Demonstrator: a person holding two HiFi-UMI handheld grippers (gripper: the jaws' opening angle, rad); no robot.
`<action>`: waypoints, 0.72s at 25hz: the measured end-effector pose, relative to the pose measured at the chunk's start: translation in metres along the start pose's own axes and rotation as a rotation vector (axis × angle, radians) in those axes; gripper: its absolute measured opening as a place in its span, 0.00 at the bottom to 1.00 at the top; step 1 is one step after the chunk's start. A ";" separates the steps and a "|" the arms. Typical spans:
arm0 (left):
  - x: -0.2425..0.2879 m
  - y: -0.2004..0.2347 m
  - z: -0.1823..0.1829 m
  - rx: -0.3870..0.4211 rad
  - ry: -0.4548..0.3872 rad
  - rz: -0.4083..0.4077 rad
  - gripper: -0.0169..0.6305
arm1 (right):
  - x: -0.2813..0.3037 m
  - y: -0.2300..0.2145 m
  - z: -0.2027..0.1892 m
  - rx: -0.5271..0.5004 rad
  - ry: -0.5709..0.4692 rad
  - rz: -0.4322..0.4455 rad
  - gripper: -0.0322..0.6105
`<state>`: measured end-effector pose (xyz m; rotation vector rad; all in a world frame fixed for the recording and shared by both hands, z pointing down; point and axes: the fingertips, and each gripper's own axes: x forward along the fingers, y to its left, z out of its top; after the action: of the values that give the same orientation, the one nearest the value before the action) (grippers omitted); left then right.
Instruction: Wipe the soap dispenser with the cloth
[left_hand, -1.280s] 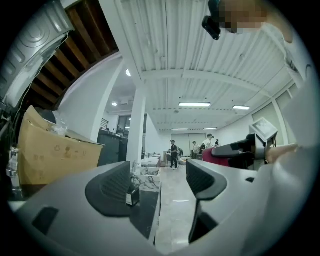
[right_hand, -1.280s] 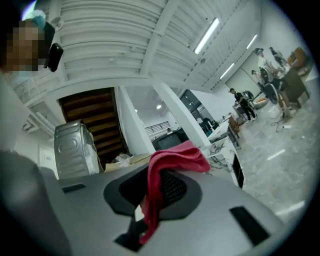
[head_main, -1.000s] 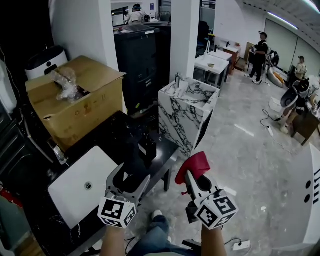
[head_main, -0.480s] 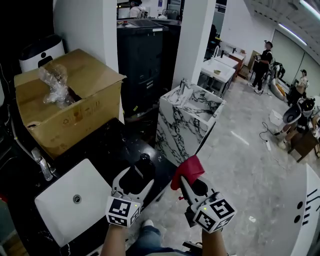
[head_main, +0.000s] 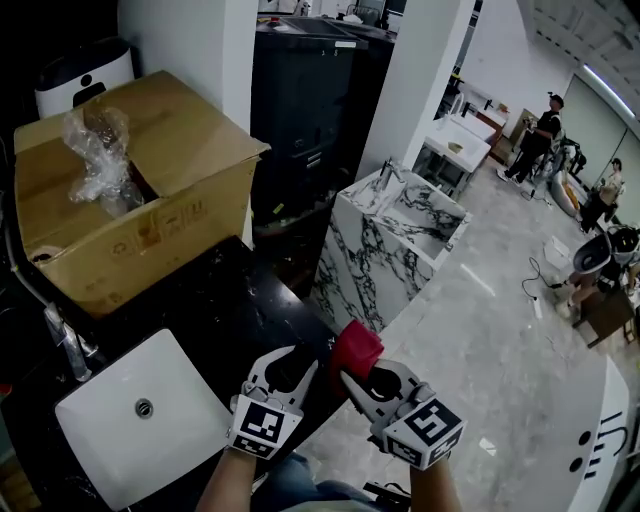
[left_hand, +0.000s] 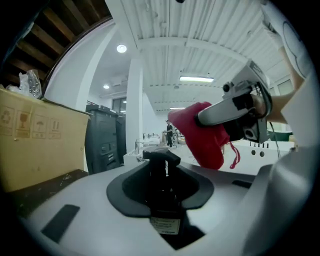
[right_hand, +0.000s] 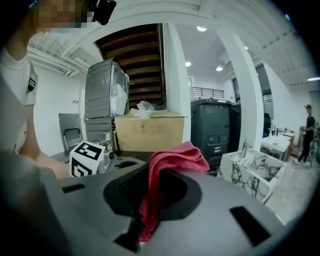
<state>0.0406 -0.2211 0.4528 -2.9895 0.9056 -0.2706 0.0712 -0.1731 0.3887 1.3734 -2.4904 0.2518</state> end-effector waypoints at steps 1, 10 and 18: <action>0.001 0.000 0.000 -0.008 -0.011 -0.004 0.21 | 0.005 0.002 -0.002 -0.009 0.015 0.032 0.13; 0.002 0.001 0.000 -0.021 -0.055 -0.009 0.18 | 0.041 0.028 -0.001 -0.067 0.082 0.227 0.13; 0.002 0.003 -0.002 -0.021 -0.022 0.023 0.18 | 0.051 0.036 -0.007 -0.139 0.201 0.319 0.13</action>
<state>0.0400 -0.2242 0.4547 -2.9927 0.9458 -0.2288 0.0160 -0.1919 0.4117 0.8496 -2.4922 0.2619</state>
